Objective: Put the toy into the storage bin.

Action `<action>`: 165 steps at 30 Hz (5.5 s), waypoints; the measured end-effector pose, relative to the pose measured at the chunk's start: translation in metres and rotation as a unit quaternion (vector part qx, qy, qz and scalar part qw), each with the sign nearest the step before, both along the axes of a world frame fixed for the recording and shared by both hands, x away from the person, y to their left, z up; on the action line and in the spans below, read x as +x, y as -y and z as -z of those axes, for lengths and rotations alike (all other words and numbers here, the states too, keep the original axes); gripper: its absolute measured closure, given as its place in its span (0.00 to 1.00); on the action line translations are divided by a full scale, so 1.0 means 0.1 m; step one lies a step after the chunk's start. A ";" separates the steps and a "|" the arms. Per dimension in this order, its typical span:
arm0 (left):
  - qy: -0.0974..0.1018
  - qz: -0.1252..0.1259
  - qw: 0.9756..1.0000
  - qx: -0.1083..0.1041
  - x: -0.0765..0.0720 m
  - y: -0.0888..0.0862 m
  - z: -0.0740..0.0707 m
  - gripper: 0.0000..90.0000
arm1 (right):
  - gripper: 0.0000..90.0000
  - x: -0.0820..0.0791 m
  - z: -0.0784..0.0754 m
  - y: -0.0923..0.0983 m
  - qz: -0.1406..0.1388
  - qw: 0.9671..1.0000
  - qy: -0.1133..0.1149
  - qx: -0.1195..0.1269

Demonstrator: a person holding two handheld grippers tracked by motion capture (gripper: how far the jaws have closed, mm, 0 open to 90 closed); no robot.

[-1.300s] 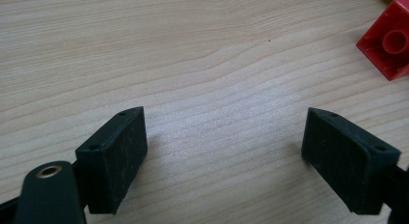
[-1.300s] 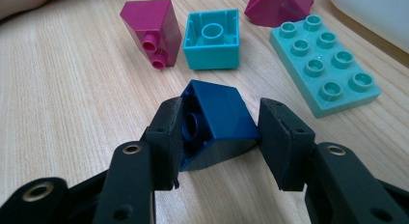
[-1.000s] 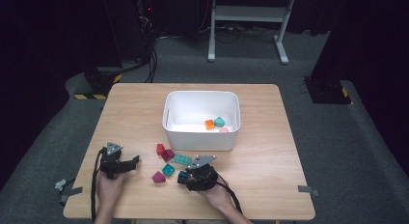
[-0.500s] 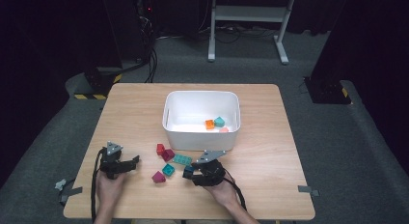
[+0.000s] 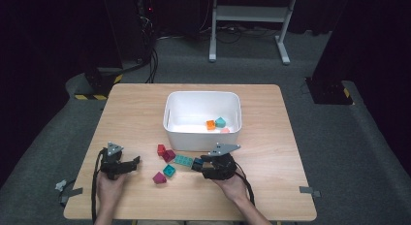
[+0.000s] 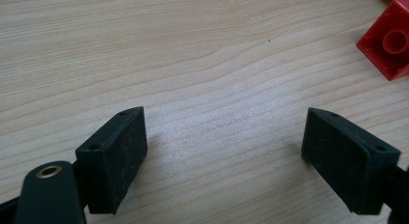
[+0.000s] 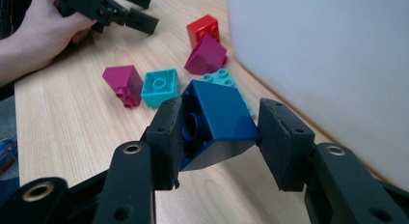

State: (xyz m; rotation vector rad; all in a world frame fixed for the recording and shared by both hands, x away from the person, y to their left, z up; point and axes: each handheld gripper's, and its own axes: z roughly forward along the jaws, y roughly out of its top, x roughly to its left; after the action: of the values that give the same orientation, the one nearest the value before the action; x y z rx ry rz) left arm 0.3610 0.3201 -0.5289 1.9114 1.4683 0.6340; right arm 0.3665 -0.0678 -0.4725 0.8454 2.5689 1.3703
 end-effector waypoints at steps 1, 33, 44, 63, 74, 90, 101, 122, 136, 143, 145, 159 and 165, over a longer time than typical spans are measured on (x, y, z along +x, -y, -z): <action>0.000 0.000 1.000 0.000 0.00 0.00 0.00 0.18 | 0.59 0.01 -0.02 0.01 0.000 1.000 0.004 0.000; 0.000 0.000 1.000 -0.001 0.00 0.00 0.00 0.18 | 0.59 0.36 -0.83 0.28 0.024 0.998 0.044 0.041; 0.000 0.000 1.000 -0.001 0.00 0.00 0.00 0.18 | 0.59 0.52 -0.95 0.28 0.047 0.997 0.049 0.036; 0.000 0.000 1.000 -0.001 0.00 0.00 0.00 0.18 | 0.59 0.82 -1.02 0.28 0.095 0.994 0.045 0.016; 0.000 0.000 1.000 -0.001 0.00 0.00 0.00 0.18 | 0.58 0.95 -0.93 0.29 0.120 0.992 0.032 -0.002; 0.000 0.001 1.000 -0.001 0.00 0.00 0.00 0.18 | 0.52 0.91 -0.90 0.35 0.139 0.989 0.039 -0.005; 0.000 0.001 1.000 -0.001 0.00 0.00 0.00 0.18 | 0.52 0.80 -0.91 0.48 0.142 0.989 0.050 0.005; 0.000 0.000 1.000 0.000 0.00 0.00 0.00 0.18 | 0.53 0.49 -0.91 0.70 0.142 0.987 0.072 0.028; 0.000 0.000 1.000 0.000 0.00 0.00 0.00 0.18 | 0.53 0.21 -0.90 0.81 0.136 0.987 0.081 0.020; 0.000 0.000 1.000 0.000 0.00 0.00 0.00 0.18 | 0.53 0.06 -0.82 0.87 0.138 0.986 0.084 0.030; 0.000 0.000 1.000 0.000 0.00 0.00 0.00 0.18 | 0.53 0.03 -0.76 0.88 0.137 0.987 0.081 0.030; 0.000 -0.001 1.000 0.000 0.00 0.00 0.00 0.18 | 0.53 -0.17 -0.24 0.94 0.152 0.986 0.065 -0.001; 0.000 0.000 1.000 0.000 0.00 0.00 0.00 0.18 | 0.53 -0.17 -0.01 0.97 0.167 0.985 0.048 -0.010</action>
State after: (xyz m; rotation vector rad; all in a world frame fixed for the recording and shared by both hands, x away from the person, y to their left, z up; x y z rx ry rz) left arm 0.3611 0.3200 -0.5289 1.9105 1.4694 0.6337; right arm 0.3491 -0.1648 -0.4710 1.1152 2.2373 1.2495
